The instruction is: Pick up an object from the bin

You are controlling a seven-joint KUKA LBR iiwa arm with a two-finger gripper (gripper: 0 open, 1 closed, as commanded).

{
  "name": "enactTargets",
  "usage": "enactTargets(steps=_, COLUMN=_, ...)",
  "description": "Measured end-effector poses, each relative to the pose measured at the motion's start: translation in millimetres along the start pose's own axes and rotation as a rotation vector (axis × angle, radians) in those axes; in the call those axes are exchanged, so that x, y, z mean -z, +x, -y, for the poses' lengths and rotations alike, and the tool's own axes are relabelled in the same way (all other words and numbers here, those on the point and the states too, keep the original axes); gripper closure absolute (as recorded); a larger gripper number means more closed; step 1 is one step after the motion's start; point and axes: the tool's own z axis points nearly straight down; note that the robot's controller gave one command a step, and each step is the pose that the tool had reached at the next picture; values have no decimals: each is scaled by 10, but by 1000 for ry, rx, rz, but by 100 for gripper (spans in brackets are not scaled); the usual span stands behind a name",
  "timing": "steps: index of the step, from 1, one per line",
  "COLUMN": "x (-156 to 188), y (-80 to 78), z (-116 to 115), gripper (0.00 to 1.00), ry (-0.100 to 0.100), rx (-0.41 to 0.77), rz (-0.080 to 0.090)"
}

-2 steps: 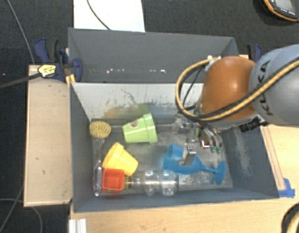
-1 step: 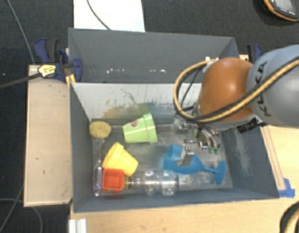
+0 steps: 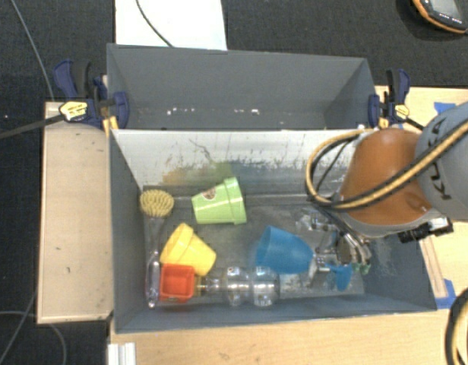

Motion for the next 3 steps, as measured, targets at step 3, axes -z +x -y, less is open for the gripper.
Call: enactTargets(steps=3, x=-14, y=-542, z=618, gripper=0, ry=-1, rx=37, rz=40)
